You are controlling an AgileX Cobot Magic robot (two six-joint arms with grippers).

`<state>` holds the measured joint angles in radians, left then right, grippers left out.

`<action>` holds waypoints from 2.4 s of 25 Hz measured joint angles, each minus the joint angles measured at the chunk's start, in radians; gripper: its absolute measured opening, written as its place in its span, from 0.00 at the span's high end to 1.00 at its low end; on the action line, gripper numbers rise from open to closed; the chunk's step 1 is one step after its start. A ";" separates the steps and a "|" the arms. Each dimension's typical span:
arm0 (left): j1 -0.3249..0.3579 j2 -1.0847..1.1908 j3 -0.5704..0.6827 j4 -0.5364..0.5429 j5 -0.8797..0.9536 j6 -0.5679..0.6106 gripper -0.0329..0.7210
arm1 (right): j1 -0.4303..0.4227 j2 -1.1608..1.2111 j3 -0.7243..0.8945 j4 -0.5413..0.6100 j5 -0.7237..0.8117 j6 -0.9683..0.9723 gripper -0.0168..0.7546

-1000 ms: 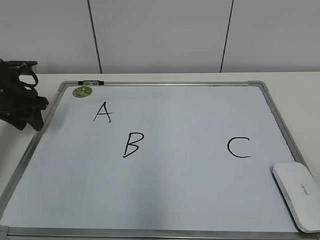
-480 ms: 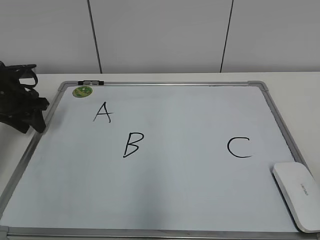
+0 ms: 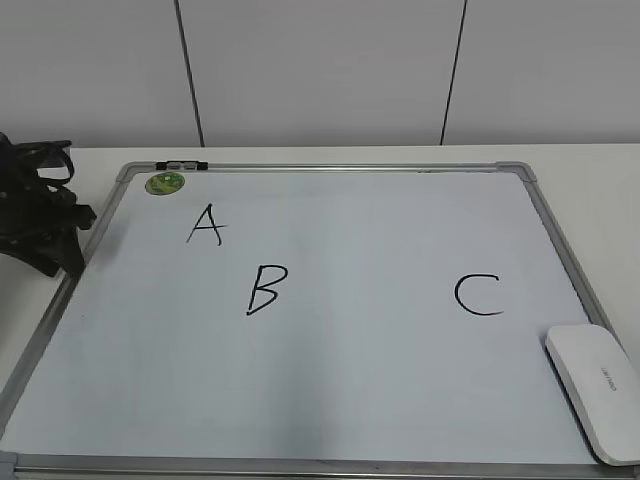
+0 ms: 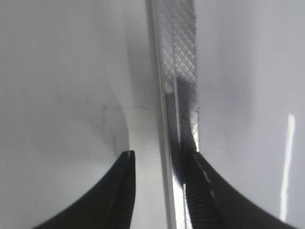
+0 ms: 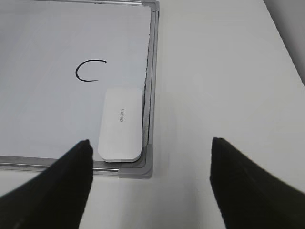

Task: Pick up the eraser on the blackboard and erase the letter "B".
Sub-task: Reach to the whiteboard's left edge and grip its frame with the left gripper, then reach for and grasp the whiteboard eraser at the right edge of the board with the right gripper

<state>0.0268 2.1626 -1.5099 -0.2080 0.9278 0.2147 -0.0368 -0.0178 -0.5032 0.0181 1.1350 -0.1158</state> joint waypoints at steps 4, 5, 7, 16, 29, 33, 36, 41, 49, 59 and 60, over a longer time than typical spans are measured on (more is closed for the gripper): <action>0.000 0.009 0.000 -0.022 0.000 0.000 0.68 | 0.000 0.000 0.000 0.000 0.000 0.000 0.22; 0.000 0.009 -0.002 -0.027 0.000 0.000 0.68 | 0.000 0.000 0.000 0.000 0.000 0.000 0.22; 0.001 0.011 -0.002 -0.031 0.000 0.000 0.69 | 0.000 0.000 0.000 0.000 0.000 0.000 0.22; 0.002 0.011 -0.006 -0.050 0.014 0.002 0.93 | 0.000 0.000 0.000 0.000 0.000 0.000 0.22; 0.005 0.011 -0.008 -0.059 0.020 0.002 0.94 | 0.000 0.216 -0.037 0.029 0.000 0.000 0.22; 0.005 0.011 -0.008 -0.059 0.020 0.002 0.94 | 0.000 0.417 -0.068 0.064 -0.004 0.000 0.22; 0.005 0.011 -0.008 -0.061 0.021 0.002 0.94 | 0.000 0.574 -0.083 0.090 -0.027 0.000 0.22; 0.005 0.011 -0.008 -0.062 0.022 0.002 0.94 | 0.000 0.762 -0.086 0.094 -0.107 0.000 0.22; 0.005 0.011 -0.008 -0.066 0.024 0.002 0.94 | 0.000 0.979 -0.110 0.096 -0.158 -0.004 0.22; 0.007 0.011 -0.008 -0.069 0.024 0.002 0.94 | 0.137 1.152 -0.181 0.056 -0.218 0.050 0.22; 0.007 0.011 -0.008 -0.069 0.024 0.002 0.94 | 0.157 1.166 -0.187 0.038 -0.220 0.070 0.22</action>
<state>0.0338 2.1735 -1.5175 -0.2771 0.9519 0.2166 0.1206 1.1478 -0.6900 0.0559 0.9146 -0.0458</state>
